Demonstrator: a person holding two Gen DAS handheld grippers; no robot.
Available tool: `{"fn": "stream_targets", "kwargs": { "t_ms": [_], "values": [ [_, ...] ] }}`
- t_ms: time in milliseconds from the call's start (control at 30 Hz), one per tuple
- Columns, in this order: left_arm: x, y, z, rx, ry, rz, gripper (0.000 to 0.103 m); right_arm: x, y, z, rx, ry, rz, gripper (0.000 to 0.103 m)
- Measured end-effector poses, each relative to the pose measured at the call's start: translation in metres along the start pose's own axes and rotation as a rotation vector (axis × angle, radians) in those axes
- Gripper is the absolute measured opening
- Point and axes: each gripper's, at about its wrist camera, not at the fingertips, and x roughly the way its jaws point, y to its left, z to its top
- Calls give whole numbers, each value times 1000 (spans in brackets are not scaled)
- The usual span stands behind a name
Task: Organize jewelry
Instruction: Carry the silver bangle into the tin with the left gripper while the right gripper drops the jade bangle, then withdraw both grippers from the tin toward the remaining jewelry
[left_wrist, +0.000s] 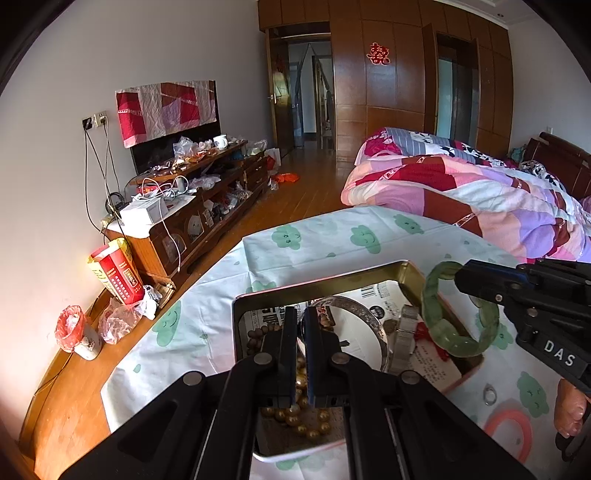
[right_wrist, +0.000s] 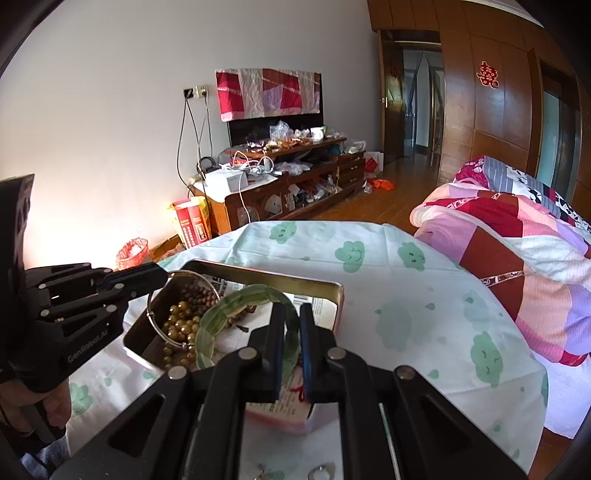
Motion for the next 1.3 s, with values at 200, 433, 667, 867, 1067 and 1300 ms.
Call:
{"fn": "stream_targets", "kwargs": {
  "t_ms": [200, 433, 667, 867, 1067, 1300],
  "values": [
    [15, 2, 1, -8, 25, 3, 2, 24, 0, 3, -3, 38, -9, 10],
    [27, 5, -1, -12, 47, 9, 2, 40, 2, 3, -5, 66, -11, 10],
    [36, 7, -3, -5, 71, 6, 3, 50, 4, 2, -9, 86, -22, 10],
    [37, 6, -4, -4, 74, 6, 3, 57, 2, -1, -2, 102, -25, 10],
    [40, 4, -5, 9, 93, 50, 19, 56, -1, -2, 16, 94, -28, 19],
    [32, 6, -9, 25, 43, 103, 80, 52, -14, -4, 53, 94, -48, 35]
  ]
}}
